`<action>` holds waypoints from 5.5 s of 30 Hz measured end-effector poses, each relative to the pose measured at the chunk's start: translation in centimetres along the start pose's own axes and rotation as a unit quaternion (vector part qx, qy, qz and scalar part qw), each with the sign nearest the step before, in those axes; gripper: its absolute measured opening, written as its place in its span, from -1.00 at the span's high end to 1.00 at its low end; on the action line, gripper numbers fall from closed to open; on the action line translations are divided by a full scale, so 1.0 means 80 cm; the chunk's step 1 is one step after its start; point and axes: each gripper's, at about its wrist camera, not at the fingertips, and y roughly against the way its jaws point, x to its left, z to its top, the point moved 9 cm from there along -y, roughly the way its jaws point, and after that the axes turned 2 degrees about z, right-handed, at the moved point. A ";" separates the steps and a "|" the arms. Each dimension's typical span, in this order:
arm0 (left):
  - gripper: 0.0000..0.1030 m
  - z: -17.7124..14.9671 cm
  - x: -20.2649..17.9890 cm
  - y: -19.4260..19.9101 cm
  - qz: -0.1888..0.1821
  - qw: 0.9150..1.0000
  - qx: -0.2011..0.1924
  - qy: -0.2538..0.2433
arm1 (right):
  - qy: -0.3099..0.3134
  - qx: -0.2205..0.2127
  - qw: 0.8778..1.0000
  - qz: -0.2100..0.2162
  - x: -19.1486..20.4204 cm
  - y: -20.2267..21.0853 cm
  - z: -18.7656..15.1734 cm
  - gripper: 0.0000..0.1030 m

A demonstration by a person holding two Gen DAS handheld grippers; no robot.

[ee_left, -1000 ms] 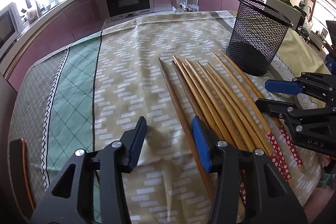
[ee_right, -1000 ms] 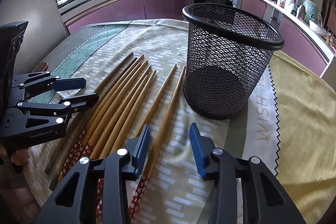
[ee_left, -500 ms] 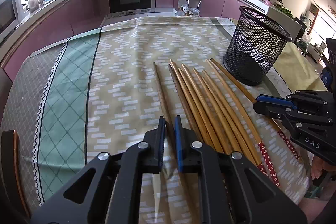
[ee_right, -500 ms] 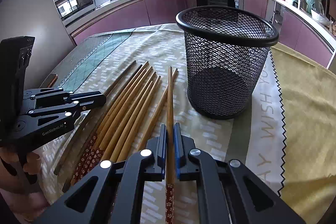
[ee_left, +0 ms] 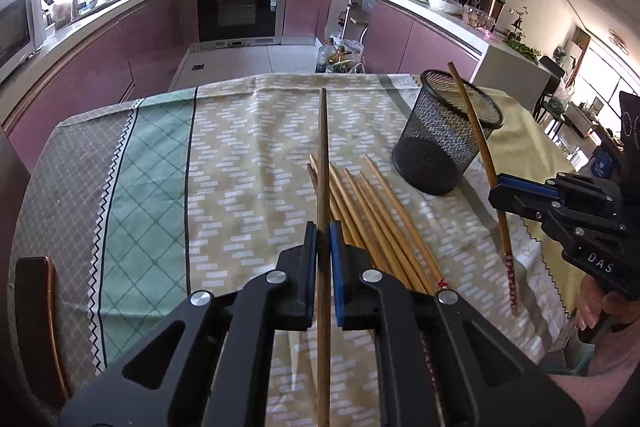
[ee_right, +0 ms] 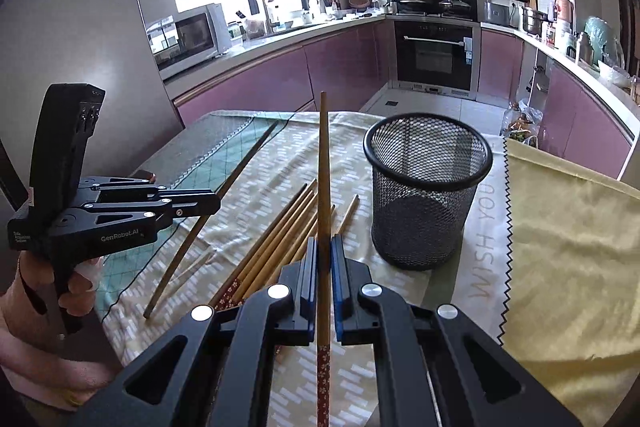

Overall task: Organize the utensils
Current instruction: 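Lift both held chopsticks upright and lower them into the black mesh cup, then open both grippers to release the chopsticks into the cup, then move both grippers back to the row and grasp another chopstick each, then carry both held chopsticks upright and insert them into the mesh cup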

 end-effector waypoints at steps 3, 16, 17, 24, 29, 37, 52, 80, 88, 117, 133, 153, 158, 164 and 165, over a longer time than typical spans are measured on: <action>0.86 0.018 -0.010 0.029 -0.024 0.999 -0.024 -0.003 | -0.005 -0.027 1.000 0.006 -0.003 0.018 0.016 0.89; 0.86 0.098 -0.054 0.125 -0.077 0.988 -0.131 -0.012 | 0.005 -0.105 0.994 0.007 -0.019 0.072 0.082 0.89; 0.86 0.107 -0.059 0.129 -0.088 0.986 -0.139 -0.009 | 0.007 -0.108 0.994 0.009 -0.020 0.076 0.088 0.89; 0.86 0.176 -0.102 0.141 -0.121 0.974 -0.190 -0.013 | 0.020 -0.137 0.990 -0.003 -0.033 0.102 0.135 0.89; 0.86 0.212 -0.127 0.126 -0.120 0.972 -0.203 -0.016 | 0.022 -0.150 0.988 -0.016 -0.048 0.105 0.155 0.89; 0.86 0.219 -0.151 0.066 -0.101 0.979 -0.175 -0.030 | 0.008 -0.138 0.990 -0.030 -0.079 0.074 0.159 0.89; 0.85 0.177 -0.132 -0.063 -0.089 0.994 -0.056 -0.037 | -0.032 -0.009 0.999 -0.023 -0.102 -0.022 0.108 0.88; 0.18 0.061 -0.025 -0.034 0.010 0.999 -0.028 -0.035 | 0.014 -0.033 0.999 0.003 -0.023 0.016 0.058 0.23; 0.19 -0.015 -0.003 -0.055 0.009 0.999 0.030 -0.033 | -0.011 0.063 0.998 0.019 0.000 -0.059 -0.019 0.25; 0.18 -0.045 -0.006 -0.063 0.021 0.997 0.061 -0.052 | 0.001 0.114 0.993 -0.031 0.006 -0.090 -0.056 0.54; 0.59 -0.025 -0.009 -0.088 0.026 0.996 0.073 -0.047 | -0.003 0.112 0.993 -0.047 0.003 -0.109 -0.043 0.68; 0.84 -0.025 -0.004 -0.062 0.007 0.999 0.053 0.005 | -0.051 0.079 0.996 0.003 -0.007 -0.074 -0.035 0.89; 0.85 -0.015 -0.009 -0.039 -0.009 0.999 0.037 0.003 | -0.050 0.060 0.997 0.022 -0.001 -0.052 -0.022 0.89; 0.85 0.001 -0.023 -0.005 -0.037 0.999 0.012 -0.006 | -0.046 0.027 0.998 0.035 -0.001 -0.019 -0.003 0.89; 0.85 0.004 -0.026 0.001 -0.042 0.999 0.008 -0.008 | -0.046 0.021 0.998 0.035 -0.002 -0.013 0.000 0.89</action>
